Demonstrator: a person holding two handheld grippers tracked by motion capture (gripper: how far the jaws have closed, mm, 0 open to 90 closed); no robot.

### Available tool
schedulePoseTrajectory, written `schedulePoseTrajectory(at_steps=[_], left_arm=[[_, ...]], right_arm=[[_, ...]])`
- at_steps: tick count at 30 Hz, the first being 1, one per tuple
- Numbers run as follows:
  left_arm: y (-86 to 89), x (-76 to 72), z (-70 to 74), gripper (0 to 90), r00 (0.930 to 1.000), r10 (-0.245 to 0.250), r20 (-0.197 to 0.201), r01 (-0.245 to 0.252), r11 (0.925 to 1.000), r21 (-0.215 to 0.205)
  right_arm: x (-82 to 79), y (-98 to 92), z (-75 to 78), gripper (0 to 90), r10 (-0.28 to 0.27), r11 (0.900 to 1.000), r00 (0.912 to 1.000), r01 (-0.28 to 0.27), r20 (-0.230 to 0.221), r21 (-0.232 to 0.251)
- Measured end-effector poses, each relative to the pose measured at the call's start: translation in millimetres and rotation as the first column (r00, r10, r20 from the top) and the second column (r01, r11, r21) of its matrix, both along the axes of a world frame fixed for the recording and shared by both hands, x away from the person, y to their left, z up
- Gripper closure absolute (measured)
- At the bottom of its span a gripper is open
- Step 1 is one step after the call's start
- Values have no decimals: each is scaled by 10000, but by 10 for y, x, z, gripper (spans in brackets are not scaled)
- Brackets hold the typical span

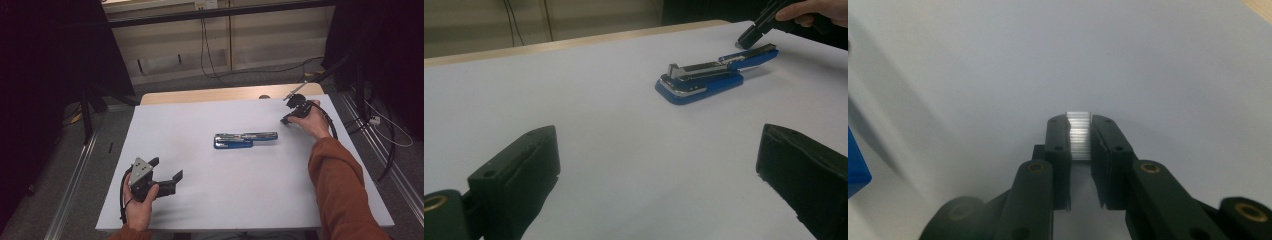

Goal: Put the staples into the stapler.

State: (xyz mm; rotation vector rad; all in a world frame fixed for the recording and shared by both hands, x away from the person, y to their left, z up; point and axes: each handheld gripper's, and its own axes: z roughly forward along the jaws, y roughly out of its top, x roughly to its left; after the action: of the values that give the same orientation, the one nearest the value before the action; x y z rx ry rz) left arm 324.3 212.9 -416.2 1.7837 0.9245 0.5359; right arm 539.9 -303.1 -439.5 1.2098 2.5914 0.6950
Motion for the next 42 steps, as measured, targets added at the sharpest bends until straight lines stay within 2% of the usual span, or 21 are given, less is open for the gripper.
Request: schedulePoseTrajectory(at_steps=[6, 17, 25, 34, 42], left_arm=[[2, 3, -2, 40, 10000, -39, -20, 39, 10000, 44], [5, 3, -1, 40, 10000, -22, -28, 22, 10000, 32], [6, 1, -1, 40, 10000, 7, -29, -7, 10000, 13], [12, 0, -1, 40, 10000, 30, -22, -30, 10000, -11], [10, 0, 0, 40, 10000, 30, -33, -30, 10000, 7]], right_arm=[[-6, 19, 6, 792, -68, 9999, 10000, 68, 25, -126], [-38, 22, 21, 793, -33, 10000, 10000, 33, 21, -53], [-74, 71, 81, 793, 75, 9998, 10000, -76, 57, 201], [-107, 117, 141, 793, 218, 9984, 9993, -233, 299, 519], [-149, 203, 228, 793, 623, 9950, 9961, -668, 620, 743]])
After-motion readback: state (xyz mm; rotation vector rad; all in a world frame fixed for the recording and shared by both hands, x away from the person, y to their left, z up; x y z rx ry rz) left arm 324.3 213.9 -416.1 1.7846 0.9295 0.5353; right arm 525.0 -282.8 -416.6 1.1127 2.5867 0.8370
